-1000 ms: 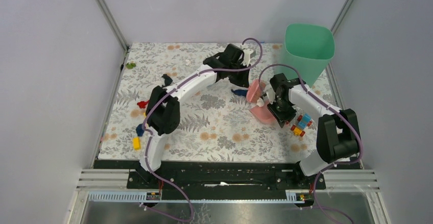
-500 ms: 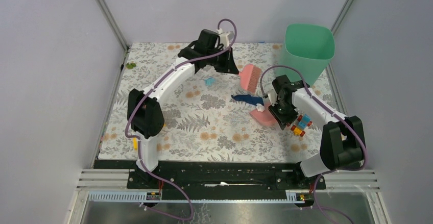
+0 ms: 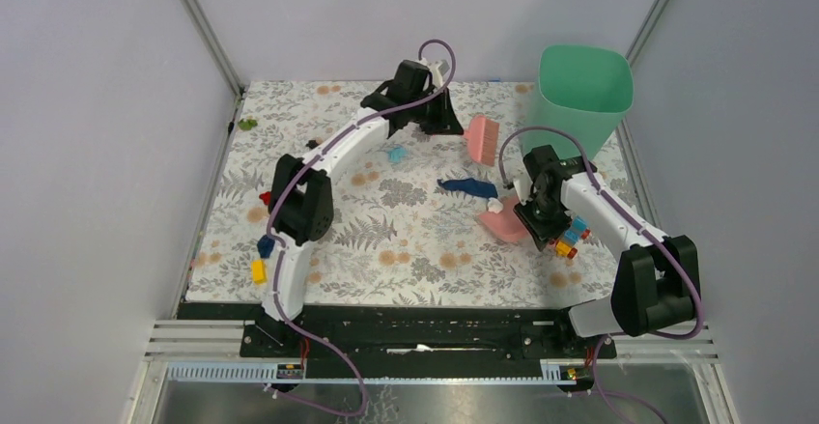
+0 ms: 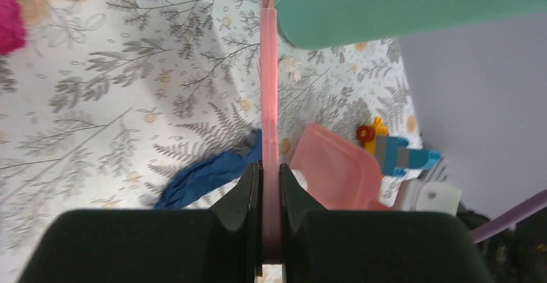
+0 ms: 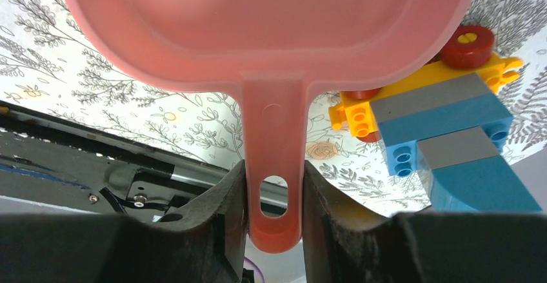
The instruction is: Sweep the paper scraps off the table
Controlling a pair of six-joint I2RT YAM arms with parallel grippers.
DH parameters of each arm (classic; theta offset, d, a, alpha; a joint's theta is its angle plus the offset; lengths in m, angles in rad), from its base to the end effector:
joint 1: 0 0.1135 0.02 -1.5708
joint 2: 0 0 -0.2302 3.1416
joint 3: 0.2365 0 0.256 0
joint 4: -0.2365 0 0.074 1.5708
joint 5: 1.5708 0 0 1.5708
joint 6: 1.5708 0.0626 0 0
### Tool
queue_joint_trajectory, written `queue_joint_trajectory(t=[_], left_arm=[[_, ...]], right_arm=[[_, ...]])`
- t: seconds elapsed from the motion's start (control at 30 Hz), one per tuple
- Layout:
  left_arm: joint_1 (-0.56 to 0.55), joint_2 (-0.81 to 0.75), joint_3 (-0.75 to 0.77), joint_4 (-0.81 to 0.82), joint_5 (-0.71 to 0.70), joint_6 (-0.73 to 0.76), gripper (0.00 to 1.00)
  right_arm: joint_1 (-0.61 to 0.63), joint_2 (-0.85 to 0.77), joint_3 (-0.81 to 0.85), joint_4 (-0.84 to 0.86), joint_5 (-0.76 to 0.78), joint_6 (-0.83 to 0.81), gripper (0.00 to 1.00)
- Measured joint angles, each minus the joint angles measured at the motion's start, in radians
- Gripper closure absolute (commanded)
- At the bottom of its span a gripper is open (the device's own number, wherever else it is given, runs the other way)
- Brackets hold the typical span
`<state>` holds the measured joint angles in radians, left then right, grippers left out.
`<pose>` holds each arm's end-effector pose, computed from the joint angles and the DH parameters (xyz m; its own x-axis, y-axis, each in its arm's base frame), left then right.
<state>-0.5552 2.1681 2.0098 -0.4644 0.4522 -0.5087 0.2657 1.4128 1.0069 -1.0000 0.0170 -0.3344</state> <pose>0.4194 -0.2924 0.2478 -0.8107 -0.0127 -0.5853 0.4361 0.6539 -0.6182 0.2497 0.0669 0.1629 -0.8138 -0.5615 -0.1496 -0.5578 0.8270 -0.0697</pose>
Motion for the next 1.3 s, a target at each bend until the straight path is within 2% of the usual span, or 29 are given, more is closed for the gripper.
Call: queue_joint_trajectory(t=[0.17,0.33,0.47,0.63,0.73,0.87,1.0,1.17,1.3], left_arm=[[-0.032,0.069,0.0,0.1,0.0,-0.17,1.0],[-0.067,0.167,0.034,0.2,0.014,-0.278,1.0],[-0.095,0.24,0.038,0.257,0.03,-0.336,1.0],[-0.109,0.27,0.031,0.254,0.018,-0.365,1.0],[-0.105,0.225,-0.03,0.252,0.008,-0.388,1.0],[-0.066,0.065,-0.219,0.201,0.024,-0.433,1.0],[0.043,-0.079,-0.339,0.139,0.04,-0.413,1.0],[0.165,-0.213,-0.404,0.069,0.098,-0.29,1.0],[0.161,-0.275,-0.35,-0.041,0.117,-0.086,1.0]], right_arm=[[-0.019,0.0,-0.011,-0.02,-0.001,-0.002,1.0],[-0.024,0.0,-0.011,-0.039,0.001,-0.007,1.0],[-0.028,0.0,-0.011,-0.042,0.004,-0.011,1.0],[-0.043,0.0,-0.012,-0.042,0.01,-0.013,1.0],[-0.045,0.0,-0.011,-0.042,0.011,-0.013,1.0],[-0.045,0.0,-0.011,-0.037,0.008,-0.013,1.0],[-0.045,0.001,-0.011,-0.033,0.006,-0.013,1.0],[-0.045,0.009,-0.009,-0.024,-0.003,-0.021,1.0],[-0.045,0.014,-0.004,-0.011,-0.003,-0.066,1.0]])
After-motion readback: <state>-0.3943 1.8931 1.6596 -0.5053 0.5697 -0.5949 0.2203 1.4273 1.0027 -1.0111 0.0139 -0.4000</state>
